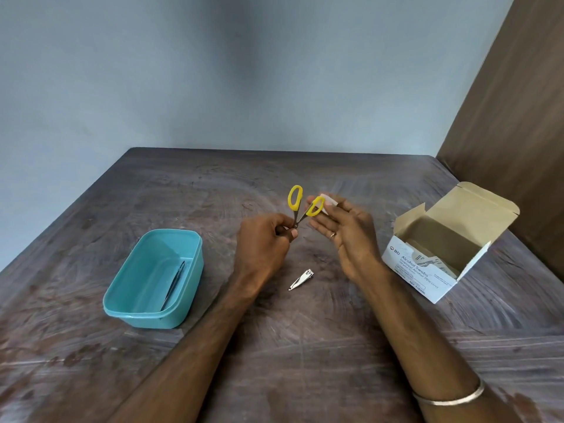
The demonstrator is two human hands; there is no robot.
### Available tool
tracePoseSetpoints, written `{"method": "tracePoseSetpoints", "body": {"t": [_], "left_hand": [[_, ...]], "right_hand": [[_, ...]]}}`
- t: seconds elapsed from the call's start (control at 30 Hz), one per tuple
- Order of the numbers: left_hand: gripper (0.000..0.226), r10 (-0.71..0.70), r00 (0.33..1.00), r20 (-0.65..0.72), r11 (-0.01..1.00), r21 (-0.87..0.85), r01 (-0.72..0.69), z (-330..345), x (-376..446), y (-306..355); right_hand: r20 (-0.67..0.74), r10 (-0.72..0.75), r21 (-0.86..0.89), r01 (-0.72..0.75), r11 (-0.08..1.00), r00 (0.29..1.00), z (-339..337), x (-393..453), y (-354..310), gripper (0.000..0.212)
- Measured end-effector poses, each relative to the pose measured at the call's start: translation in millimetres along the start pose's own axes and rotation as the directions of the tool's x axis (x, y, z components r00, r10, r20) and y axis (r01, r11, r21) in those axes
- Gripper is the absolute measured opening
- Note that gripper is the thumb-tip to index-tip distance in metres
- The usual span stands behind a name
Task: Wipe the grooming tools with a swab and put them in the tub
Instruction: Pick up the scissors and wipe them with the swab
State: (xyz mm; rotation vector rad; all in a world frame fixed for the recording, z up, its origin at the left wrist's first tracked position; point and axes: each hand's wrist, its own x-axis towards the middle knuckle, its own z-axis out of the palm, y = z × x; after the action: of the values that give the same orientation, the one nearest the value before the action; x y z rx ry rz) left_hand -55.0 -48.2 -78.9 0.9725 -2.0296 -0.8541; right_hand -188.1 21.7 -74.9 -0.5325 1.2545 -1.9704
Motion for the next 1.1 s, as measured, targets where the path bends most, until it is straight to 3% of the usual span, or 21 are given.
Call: {"method": "tracePoseSetpoints", "body": {"t": [0.1,0.23,0.3,0.37,0.5,0.67,0.93,1.1], "left_hand": [[0.017,-0.003,1.000,0.010,1.000,0.015,0.003,-1.4,-0.5,1.9],[0.015,-0.067,0.998,0.016,0.998,-0.018,0.067,-3.8,1.4,1.8],[0.012,-0.105,0.994,0.022,0.992,-0.068,0.106,-4.7,2.2,0.7],[0.011,-0.132,0.991,0.026,0.984,-0.113,0.134,-5.3,2.7,-0.3],[0.014,-0.166,0.985,0.049,0.975,-0.139,0.171,-5.6,2.4,1.2],[0.018,-0.226,0.969,0.099,0.953,-0.185,0.241,-7.0,2.0,4.0],[0.017,-0.264,0.950,0.167,0.933,-0.204,0.295,-12.2,1.4,11.0],[0.018,-0.261,0.958,0.116,0.938,-0.202,0.280,-13.5,2.9,9.2]], "right_hand": [[-0.008,-0.193,-0.280,0.183,0.942,0.981,-2.4,1.1,0.0,0.016],[0.093,-0.354,-0.619,0.333,0.711,0.931,-8.3,6.5,6.4,0.020],[0.161,-0.385,-0.694,0.381,0.610,0.909,-10.2,6.9,7.2,0.021],[0.193,-0.434,-0.713,0.429,0.554,0.880,-10.7,5.9,6.2,0.020],[0.129,-0.558,-0.682,0.482,0.550,0.820,-11.1,4.1,1.7,0.009],[0.207,-0.700,-0.717,0.593,0.367,0.684,-11.2,2.8,-1.0,0.012],[0.348,-0.666,-0.769,0.607,0.200,0.660,-10.5,1.2,1.0,0.017],[0.385,-0.568,-0.800,0.570,0.188,0.727,-13.1,2.3,-0.2,0.014]]}}
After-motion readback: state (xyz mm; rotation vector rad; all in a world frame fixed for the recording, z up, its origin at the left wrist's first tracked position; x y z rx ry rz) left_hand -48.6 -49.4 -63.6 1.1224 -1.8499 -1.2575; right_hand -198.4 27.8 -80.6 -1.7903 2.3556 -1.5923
